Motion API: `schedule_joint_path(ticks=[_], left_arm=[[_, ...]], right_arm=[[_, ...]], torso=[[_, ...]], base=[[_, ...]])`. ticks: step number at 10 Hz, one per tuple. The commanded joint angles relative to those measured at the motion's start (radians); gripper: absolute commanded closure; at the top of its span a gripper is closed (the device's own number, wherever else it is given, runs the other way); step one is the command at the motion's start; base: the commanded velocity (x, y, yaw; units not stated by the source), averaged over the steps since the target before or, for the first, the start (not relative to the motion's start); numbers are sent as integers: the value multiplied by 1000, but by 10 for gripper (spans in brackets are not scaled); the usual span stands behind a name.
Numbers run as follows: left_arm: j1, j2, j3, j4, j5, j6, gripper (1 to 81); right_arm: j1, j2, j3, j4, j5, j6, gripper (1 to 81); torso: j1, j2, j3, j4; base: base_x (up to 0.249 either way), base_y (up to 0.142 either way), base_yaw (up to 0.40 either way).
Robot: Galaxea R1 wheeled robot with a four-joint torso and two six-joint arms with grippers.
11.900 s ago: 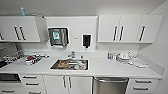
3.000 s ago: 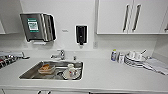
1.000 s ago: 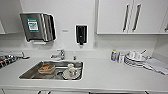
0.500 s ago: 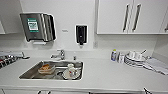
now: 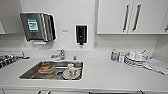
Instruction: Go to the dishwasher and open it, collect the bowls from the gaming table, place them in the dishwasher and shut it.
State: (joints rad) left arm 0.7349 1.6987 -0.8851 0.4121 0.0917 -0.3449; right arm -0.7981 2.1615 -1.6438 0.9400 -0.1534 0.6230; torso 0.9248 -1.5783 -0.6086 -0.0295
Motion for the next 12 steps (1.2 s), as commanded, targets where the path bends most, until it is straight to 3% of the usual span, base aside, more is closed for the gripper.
schedule_joint_path(ticks=[1, 6, 10, 12], left_arm=[[-90, -27, 17, 11, 3, 0, 10], [-84, -5, 6, 11, 3, 0, 10], [-84, 7, -9, 4, 2, -2, 10], [-84, 9, -9, 4, 2, 0, 10]], right_arm=[[99, -21, -20, 22, -58, 4, 10], [46, -56, -22, 2, -63, 1, 10], [18, -118, 10, -50, -87, -2, 10], [-11, -104, -10, -70, -95, -2, 10]], torso=[[0, 0, 0, 0], [0, 0, 0, 0], [0, 0, 0, 0], [0, 0, 0, 0]], base=[[0, 0, 0], [0, 0, 0], [0, 0, 0], [0, 0, 0]])
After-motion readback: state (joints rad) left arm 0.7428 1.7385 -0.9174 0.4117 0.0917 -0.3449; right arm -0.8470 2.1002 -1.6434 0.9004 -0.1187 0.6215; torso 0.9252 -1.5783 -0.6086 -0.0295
